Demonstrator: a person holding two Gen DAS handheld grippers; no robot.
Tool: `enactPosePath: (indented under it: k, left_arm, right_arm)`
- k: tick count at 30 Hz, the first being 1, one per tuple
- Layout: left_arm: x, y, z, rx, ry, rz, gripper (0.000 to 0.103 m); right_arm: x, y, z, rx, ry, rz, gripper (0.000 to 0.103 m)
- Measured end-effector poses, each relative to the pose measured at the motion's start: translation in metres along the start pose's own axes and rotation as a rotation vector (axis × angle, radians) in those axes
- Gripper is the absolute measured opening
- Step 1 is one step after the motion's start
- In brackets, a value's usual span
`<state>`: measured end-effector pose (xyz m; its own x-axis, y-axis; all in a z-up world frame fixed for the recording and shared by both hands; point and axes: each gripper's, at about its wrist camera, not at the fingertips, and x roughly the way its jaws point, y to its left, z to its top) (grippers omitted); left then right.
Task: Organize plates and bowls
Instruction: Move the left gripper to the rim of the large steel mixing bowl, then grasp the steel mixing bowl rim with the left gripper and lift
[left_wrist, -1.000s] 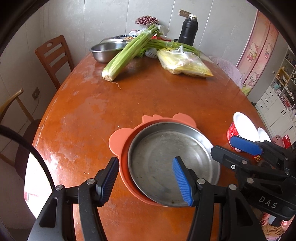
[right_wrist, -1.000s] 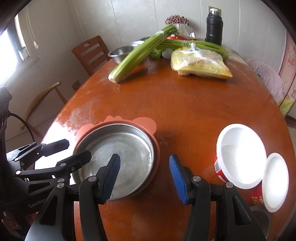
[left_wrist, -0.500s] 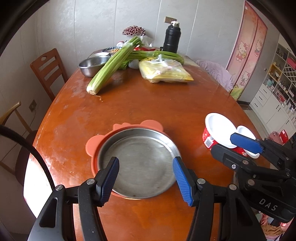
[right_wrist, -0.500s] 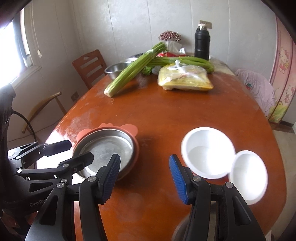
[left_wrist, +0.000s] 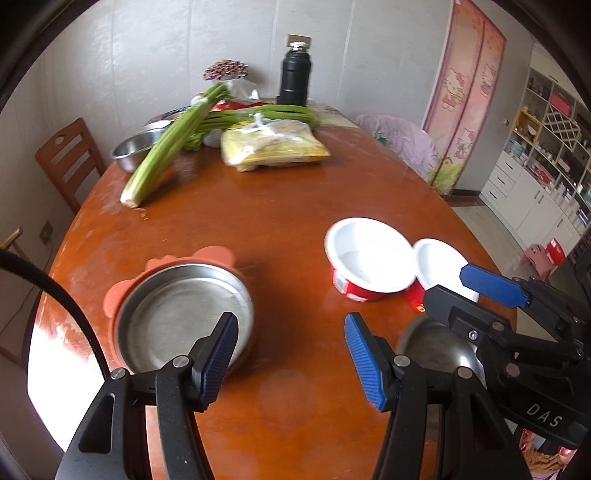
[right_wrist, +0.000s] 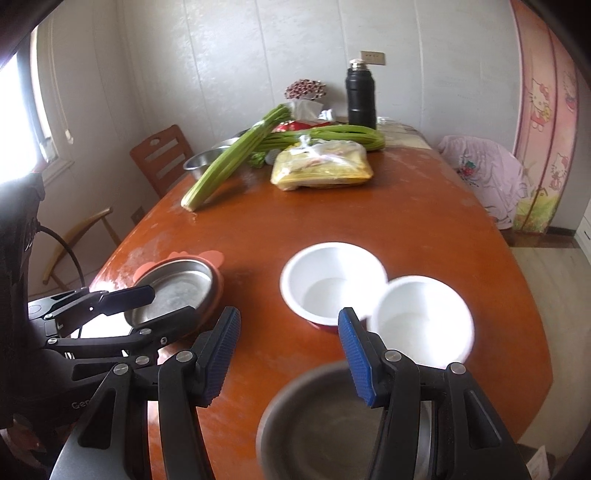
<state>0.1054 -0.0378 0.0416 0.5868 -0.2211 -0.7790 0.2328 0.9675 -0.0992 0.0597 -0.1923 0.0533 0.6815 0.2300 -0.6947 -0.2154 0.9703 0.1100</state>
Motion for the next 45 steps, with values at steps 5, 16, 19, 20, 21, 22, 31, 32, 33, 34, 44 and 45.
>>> enactPosePath:
  k: [5, 16, 19, 20, 21, 22, 31, 32, 33, 34, 44, 45]
  left_arm:
    - [0.003, -0.028, -0.001, 0.042, 0.007, -0.013, 0.06]
    - [0.015, -0.074, -0.012, 0.098, 0.045, -0.062, 0.06]
    - [0.02, -0.083, -0.017, 0.113, 0.064, -0.071, 0.06]
    - [0.021, -0.085, -0.018, 0.117, 0.068, -0.071, 0.06]
    - [0.022, -0.087, -0.02, 0.121, 0.073, -0.07, 0.06]
    - [0.023, -0.088, -0.021, 0.122, 0.077, -0.072, 0.06]
    - [0.037, -0.087, -0.036, 0.118, 0.119, -0.069, 0.06]
    - [0.039, -0.087, -0.038, 0.117, 0.124, -0.07, 0.06]
    - [0.04, -0.087, -0.04, 0.116, 0.13, -0.071, 0.06]
    - [0.043, -0.088, -0.042, 0.119, 0.135, -0.072, 0.06]
    - [0.057, -0.093, -0.052, 0.121, 0.161, -0.095, 0.046]
    - [0.058, -0.094, -0.053, 0.124, 0.165, -0.103, 0.044]
  right_arm:
    - [-0.015, -0.027, -0.007, 0.035, -0.017, -0.017, 0.057]
    - [-0.034, -0.075, -0.033, 0.095, -0.004, -0.061, 0.057]
    - [-0.036, -0.086, -0.042, 0.107, 0.009, -0.077, 0.057]
    - [-0.036, -0.088, -0.045, 0.109, 0.013, -0.079, 0.057]
    - [-0.036, -0.09, -0.049, 0.108, 0.02, -0.082, 0.057]
    - [-0.036, -0.091, -0.053, 0.103, 0.027, -0.084, 0.057]
    - [-0.023, -0.101, -0.086, 0.098, 0.104, -0.075, 0.057]
    - [-0.022, -0.101, -0.088, 0.098, 0.109, -0.074, 0.057]
    - [-0.021, -0.1, -0.09, 0.095, 0.112, -0.075, 0.057]
    - [-0.019, -0.099, -0.092, 0.091, 0.113, -0.076, 0.057]
    - [0.005, -0.092, -0.104, 0.066, 0.176, -0.03, 0.037]
    - [0.006, -0.09, -0.104, 0.061, 0.179, -0.034, 0.037]
